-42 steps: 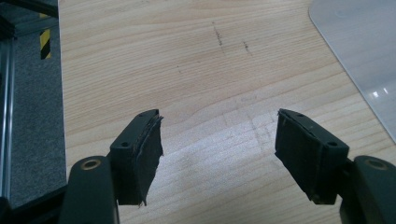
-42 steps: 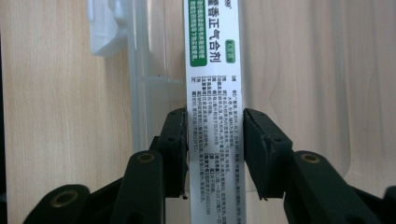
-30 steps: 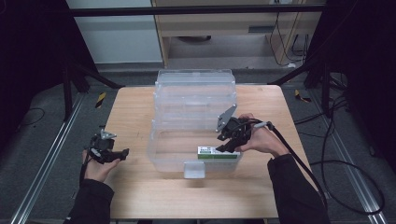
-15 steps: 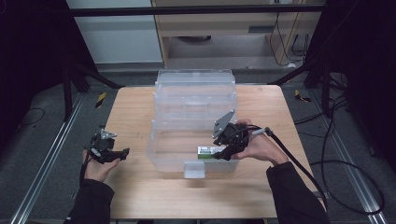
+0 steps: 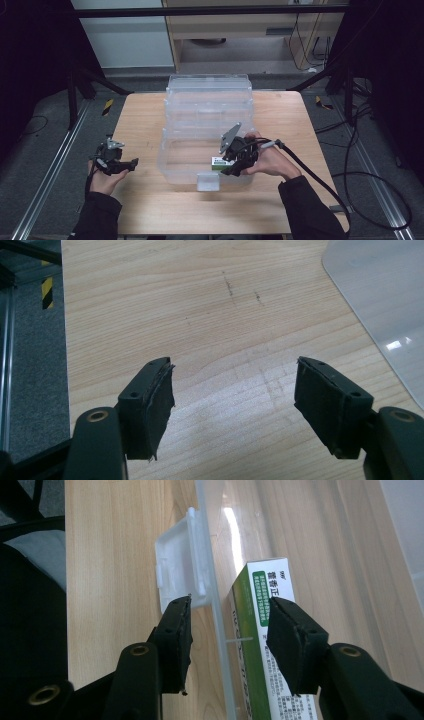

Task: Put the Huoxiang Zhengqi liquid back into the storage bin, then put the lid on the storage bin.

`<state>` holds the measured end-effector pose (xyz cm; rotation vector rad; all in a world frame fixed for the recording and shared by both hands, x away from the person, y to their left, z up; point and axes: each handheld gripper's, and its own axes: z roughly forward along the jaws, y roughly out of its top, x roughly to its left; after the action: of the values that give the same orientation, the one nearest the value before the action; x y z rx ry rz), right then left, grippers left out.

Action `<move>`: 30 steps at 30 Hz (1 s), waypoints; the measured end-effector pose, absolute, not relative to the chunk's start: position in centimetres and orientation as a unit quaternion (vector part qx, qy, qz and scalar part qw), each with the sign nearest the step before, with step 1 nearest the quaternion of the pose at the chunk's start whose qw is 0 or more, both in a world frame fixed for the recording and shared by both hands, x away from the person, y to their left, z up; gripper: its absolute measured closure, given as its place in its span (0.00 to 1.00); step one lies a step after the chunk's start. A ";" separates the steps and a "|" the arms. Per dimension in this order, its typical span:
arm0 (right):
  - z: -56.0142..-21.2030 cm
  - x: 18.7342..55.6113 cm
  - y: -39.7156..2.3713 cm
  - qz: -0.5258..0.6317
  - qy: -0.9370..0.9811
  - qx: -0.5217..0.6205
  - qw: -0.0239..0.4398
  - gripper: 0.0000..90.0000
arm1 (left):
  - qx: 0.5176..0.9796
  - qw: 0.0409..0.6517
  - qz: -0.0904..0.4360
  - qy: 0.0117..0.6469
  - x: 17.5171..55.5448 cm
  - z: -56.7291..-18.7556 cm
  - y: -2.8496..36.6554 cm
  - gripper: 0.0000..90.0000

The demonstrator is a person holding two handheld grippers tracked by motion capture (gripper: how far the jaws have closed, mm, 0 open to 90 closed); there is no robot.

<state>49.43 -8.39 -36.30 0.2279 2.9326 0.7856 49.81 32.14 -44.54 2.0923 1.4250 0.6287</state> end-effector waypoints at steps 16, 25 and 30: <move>-37.6 49.2 -7.0 0.248 0.966 0.067 0.036 0.59 | 0.771 0.270 0.239 0.525 49.6 -43.9 32.2 0.34; -38.3 49.1 -6.5 0.241 0.968 0.071 0.030 0.59 | 0.771 0.271 0.236 0.525 49.6 -44.0 32.3 0.34; -38.7 49.4 -6.3 0.232 0.970 0.070 0.029 0.60 | 0.770 0.273 0.239 0.525 49.6 -43.9 32.4 0.35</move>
<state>49.38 -6.33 -38.70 0.2173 2.9924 0.7158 49.59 32.40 -43.89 2.0714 1.4129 0.6423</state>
